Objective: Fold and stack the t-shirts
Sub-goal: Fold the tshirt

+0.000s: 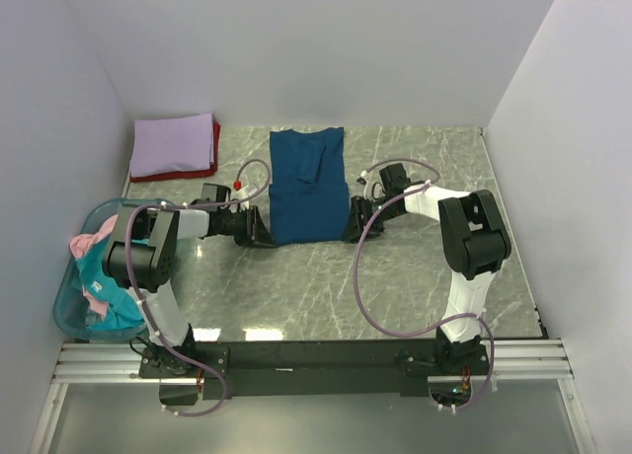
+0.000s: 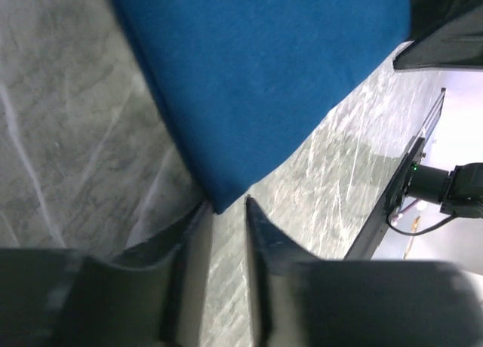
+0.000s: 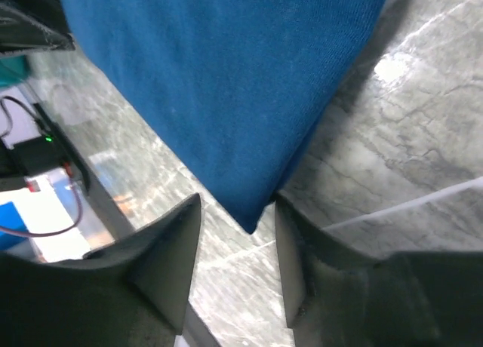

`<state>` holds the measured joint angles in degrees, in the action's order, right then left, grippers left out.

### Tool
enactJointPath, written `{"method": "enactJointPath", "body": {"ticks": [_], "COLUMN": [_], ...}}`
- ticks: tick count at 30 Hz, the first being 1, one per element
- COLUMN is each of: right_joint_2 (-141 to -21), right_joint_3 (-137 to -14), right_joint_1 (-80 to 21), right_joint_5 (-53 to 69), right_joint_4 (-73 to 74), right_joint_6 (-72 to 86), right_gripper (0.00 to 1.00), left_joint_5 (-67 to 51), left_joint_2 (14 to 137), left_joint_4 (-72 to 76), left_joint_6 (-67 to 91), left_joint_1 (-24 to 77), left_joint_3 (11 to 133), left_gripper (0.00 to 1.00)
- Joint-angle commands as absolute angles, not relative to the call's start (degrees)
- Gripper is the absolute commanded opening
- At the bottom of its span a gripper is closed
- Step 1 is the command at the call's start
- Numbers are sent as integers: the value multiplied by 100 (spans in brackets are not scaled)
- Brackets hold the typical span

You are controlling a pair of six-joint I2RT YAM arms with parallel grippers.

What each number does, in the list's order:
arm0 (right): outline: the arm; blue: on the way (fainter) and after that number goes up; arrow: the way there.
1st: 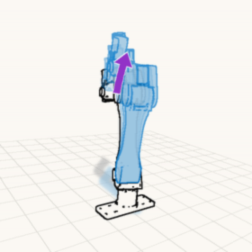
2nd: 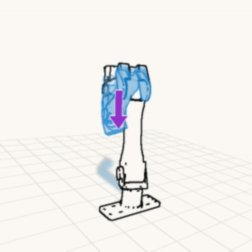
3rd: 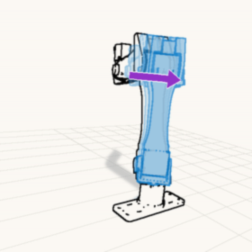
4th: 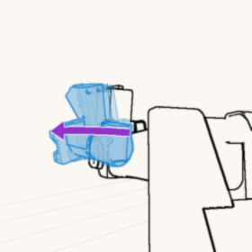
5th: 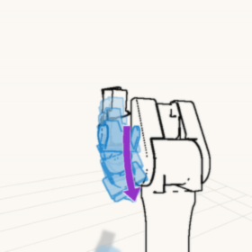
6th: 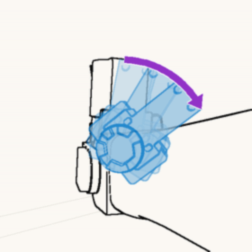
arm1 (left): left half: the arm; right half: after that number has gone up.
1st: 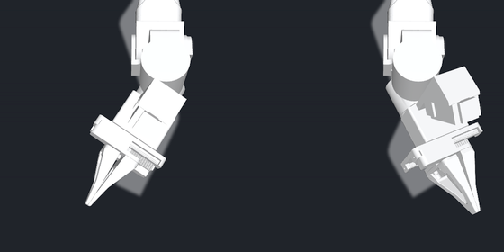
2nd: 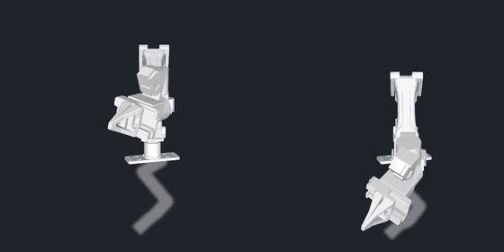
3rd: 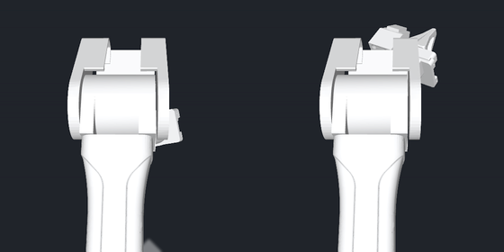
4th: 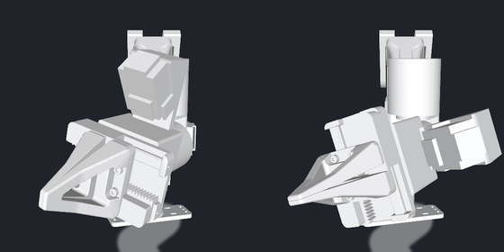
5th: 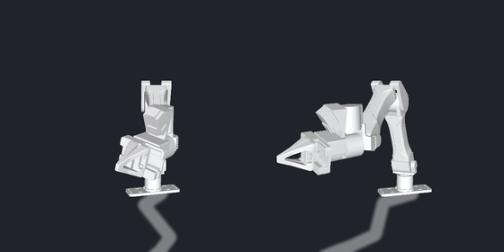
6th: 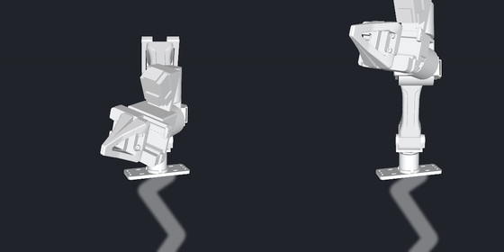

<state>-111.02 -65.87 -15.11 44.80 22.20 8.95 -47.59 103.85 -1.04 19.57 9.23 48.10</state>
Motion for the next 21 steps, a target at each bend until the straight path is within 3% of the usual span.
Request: {"method": "enactJointPath", "body": {"ticks": [1,5,7,10,19,20,21], "right_joint_2": [-11179,-11224,-11136,-10987,-10767,-10767,-10767], "right_joint_3": [-6556,-6548,-6478,-6337,-6064,-6151,-6265], "right_joint_1": [-1538,-1538,-1547,-1538,-1652,-1661,-1661], "right_joint_5": [4430,4394,4359,4350,4465,4491,4570], "right_joint_4": [2206,2206,2206,2294,2935,3231,3469], "right_joint_6": [809,738,660,536,80,44,-391], "right_gripper": [46,19,0,0,0,10,21], "left_joint_5": [-4799,-4825,-4816,-4825,-4676,-4693,-4815], "left_joint_2": [10477,10494,10485,10459,10283,10275,10205], "left_joint_4": [-315,-632,-755,-940,-1704,-1818,-1976], "left_joint_6": [1758,1521,1371,1240,862,757,695], "left_joint_1": [923,888,861,791,765,765,712], "left_joint_3": [4895,4983,5001,5018,4957,4966,4983], "left_gripper": [26,13,8,1,1,1,13]}}
